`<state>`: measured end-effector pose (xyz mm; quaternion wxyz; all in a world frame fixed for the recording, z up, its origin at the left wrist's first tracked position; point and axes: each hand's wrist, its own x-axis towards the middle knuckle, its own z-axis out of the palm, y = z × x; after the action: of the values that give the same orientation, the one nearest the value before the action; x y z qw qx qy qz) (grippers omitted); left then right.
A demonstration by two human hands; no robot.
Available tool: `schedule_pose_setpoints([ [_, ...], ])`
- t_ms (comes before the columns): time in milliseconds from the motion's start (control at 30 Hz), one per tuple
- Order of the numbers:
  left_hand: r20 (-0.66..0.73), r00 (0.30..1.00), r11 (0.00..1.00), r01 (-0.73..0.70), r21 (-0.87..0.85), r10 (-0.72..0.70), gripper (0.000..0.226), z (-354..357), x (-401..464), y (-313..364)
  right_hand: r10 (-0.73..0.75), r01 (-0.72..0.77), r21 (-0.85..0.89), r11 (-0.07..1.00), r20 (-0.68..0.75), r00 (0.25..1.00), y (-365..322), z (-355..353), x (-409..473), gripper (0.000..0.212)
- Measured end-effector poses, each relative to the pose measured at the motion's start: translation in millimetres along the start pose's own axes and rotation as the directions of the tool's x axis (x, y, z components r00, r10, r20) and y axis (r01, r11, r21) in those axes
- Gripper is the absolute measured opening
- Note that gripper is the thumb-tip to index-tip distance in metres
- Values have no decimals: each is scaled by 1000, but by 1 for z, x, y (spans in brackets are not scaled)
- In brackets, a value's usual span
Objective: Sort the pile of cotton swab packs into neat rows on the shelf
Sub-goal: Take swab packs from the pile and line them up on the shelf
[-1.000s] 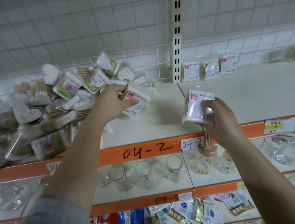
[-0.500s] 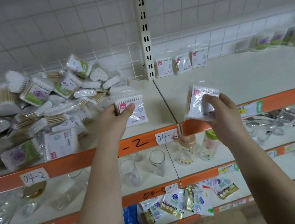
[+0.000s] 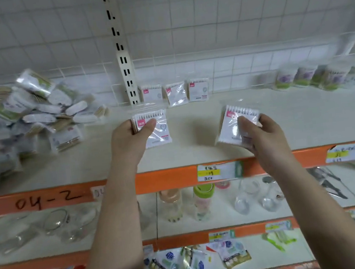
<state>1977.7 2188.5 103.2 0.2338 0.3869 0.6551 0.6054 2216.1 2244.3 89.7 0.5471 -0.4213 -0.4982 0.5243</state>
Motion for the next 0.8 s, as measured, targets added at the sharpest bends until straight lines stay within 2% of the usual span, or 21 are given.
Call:
schedule_pose_setpoints([
  [200, -83, 996, 999, 16, 46, -12, 13, 59, -10, 12, 26, -18, -75, 997, 105, 994, -8, -54, 54, 3],
  [333, -103, 995, 998, 20, 62, -14, 19, 83, -4, 14, 42, -28, -107, 994, 132, 990, -8, -65, 87, 17],
  [500, -103, 994, 996, 31, 86, -22, 18, 99, 15, 11, 46, -21, -156, 988, 161, 986, -1, -57, 137, 17],
  [633, -102, 995, 993, 16, 115, -4, 37, 102, 31, 13, 61, -32, -150, 988, 194, 979, 5, -39, 176, 21],
  [700, -117, 993, 989, 15, 145, 2, 39, 103, 37, 12, 70, -40, -153, 987, 194, 979, 8, -30, 192, 24],
  [800, -121, 993, 985, 21, 173, 0, 48, 101, 46, 11, 70, -35, -190, 981, 182, 981, 14, -19, 215, 17],
])
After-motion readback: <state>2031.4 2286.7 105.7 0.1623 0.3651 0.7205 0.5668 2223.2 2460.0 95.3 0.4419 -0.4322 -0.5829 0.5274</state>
